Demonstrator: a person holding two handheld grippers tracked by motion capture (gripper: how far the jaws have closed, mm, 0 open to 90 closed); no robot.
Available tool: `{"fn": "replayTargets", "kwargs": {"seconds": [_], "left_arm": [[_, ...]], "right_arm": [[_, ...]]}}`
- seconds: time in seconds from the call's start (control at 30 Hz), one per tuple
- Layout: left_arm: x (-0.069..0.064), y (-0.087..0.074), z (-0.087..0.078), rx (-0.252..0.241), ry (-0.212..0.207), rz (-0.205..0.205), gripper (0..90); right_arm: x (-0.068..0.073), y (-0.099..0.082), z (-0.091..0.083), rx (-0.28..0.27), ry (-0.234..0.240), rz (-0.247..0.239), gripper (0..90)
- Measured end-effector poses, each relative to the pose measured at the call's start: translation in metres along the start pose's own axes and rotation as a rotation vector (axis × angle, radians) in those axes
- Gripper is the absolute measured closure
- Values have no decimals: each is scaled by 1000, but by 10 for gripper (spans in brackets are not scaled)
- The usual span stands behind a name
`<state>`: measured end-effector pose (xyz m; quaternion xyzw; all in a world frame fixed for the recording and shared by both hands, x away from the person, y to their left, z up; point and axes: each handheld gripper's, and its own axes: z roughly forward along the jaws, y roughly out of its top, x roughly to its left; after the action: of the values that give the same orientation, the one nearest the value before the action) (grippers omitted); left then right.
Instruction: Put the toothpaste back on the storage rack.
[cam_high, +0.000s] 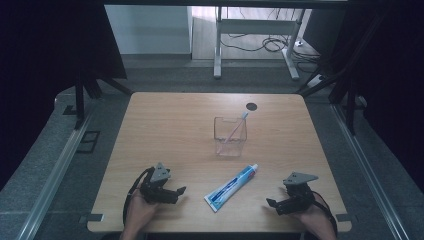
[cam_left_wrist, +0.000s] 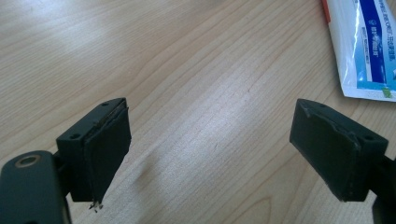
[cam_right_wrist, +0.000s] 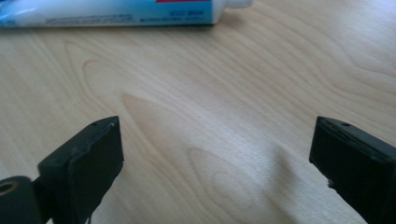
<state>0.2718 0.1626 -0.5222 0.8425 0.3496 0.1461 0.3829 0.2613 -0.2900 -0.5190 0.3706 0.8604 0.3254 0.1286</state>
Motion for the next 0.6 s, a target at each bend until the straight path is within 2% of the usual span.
{"fn": "replayTargets", "kwargs": {"seconds": [0.13, 0.2, 0.27, 0.37, 0.43, 0.6], "left_arm": [[1, 0, -2, -12, -2, -4, 128], [1, 0, -3, -22, -5, -10, 128], [1, 0, -4, -29, -9, -14, 128], [1, 1, -5, -42, -17, -12, 129], [1, 1, -5, -42, -16, -8, 128], [0, 1, -4, -42, -20, -10, 129]], "right_arm": [[3, 3, -1, -1, 19, 4, 177], [4, 5, -2, -11, 24, 8, 271], [3, 5, -2, -34, 48, 5, 326], [4, 9, -5, -48, 53, -9, 402], [5, 12, -5, -50, 74, 2, 460], [11, 18, -4, -50, 107, -41, 559]]}}
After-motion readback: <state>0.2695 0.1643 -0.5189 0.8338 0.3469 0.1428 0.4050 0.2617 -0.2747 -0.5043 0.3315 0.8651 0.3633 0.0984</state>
